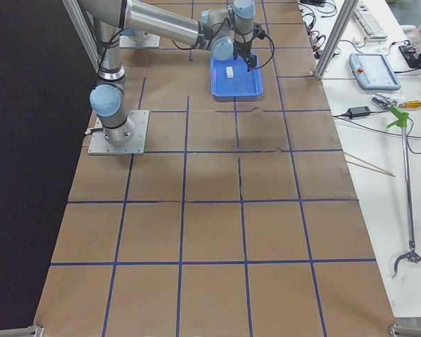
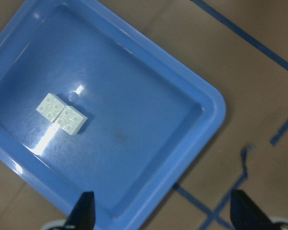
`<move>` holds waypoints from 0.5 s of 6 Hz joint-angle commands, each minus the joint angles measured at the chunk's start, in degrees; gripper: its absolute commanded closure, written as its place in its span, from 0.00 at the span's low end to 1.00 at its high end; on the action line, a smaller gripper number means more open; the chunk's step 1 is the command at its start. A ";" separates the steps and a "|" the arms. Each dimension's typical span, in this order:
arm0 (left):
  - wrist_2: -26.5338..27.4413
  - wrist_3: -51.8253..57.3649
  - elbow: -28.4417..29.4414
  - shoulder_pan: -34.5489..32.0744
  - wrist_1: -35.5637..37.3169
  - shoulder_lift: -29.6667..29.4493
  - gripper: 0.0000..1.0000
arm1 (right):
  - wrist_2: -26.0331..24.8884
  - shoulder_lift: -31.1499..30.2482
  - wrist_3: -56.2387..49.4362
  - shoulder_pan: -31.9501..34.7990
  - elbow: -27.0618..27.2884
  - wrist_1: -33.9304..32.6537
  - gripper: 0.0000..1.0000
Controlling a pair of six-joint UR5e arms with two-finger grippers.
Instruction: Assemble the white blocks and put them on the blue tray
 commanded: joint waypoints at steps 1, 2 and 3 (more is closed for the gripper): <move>0.33 0.42 -0.26 0.18 -0.01 0.01 0.01 | -4.59 -4.22 19.82 -3.25 -9.49 25.06 0.00; 0.42 0.43 -0.18 0.27 -0.01 0.18 0.01 | -5.64 -5.03 24.97 -3.79 -12.66 31.01 0.00; 0.51 0.69 -0.18 0.53 -0.10 0.19 0.01 | -7.22 -7.73 26.67 -3.88 -12.78 34.63 0.00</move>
